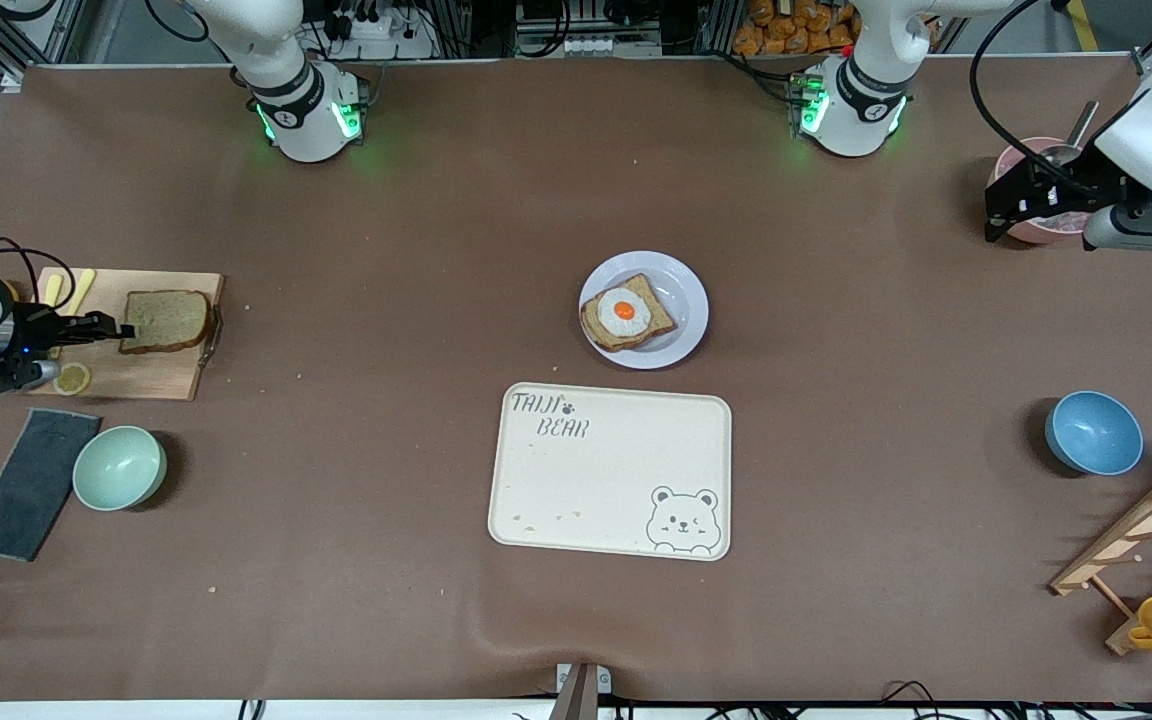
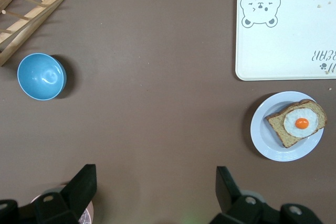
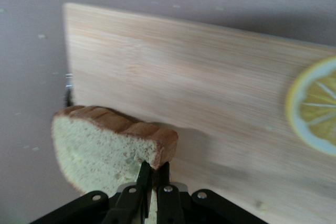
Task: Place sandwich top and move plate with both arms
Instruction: 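Lift the bread slice and carry it toward the egg toast plate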
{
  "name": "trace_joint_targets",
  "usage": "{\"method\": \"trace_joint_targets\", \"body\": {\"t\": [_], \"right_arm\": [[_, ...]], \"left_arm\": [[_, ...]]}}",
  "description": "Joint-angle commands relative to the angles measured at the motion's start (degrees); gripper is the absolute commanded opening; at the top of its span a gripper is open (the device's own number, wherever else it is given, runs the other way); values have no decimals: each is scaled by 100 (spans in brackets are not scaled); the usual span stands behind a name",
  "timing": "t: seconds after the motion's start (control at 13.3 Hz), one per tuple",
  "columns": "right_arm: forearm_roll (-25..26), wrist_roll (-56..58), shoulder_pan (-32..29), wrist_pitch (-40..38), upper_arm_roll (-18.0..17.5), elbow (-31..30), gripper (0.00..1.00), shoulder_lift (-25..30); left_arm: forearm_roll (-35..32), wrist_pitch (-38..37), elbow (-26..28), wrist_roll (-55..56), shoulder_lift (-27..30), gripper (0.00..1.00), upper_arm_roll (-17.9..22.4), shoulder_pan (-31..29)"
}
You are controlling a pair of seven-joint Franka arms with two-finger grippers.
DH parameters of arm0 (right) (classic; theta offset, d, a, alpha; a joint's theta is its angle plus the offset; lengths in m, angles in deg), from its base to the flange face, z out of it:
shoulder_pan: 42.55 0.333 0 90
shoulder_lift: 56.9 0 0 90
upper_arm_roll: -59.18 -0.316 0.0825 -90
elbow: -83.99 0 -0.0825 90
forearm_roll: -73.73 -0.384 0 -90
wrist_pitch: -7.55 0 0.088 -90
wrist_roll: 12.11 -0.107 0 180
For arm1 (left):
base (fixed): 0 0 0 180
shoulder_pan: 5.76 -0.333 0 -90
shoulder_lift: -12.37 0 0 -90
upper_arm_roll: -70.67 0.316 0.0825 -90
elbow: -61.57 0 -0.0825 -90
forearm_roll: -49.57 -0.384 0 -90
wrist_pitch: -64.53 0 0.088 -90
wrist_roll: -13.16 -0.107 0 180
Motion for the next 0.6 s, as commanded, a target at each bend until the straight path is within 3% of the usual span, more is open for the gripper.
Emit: {"method": "trace_joint_targets", "body": {"t": [0.0,0.22,0.53], "right_arm": [[-171,50,197,-708,-39,403,0,-24],[-697,-246,626,-1392,-31,543,0,37],[-1023,-923,1584,-1894,-40,597,0,142]], "left_arm": [[68,-57,-21,88,8,100,-7,-3],[68,-57,-21,88,8,100,-7,-3],[68,-57,-21,88,8,100,-7,-3]]}}
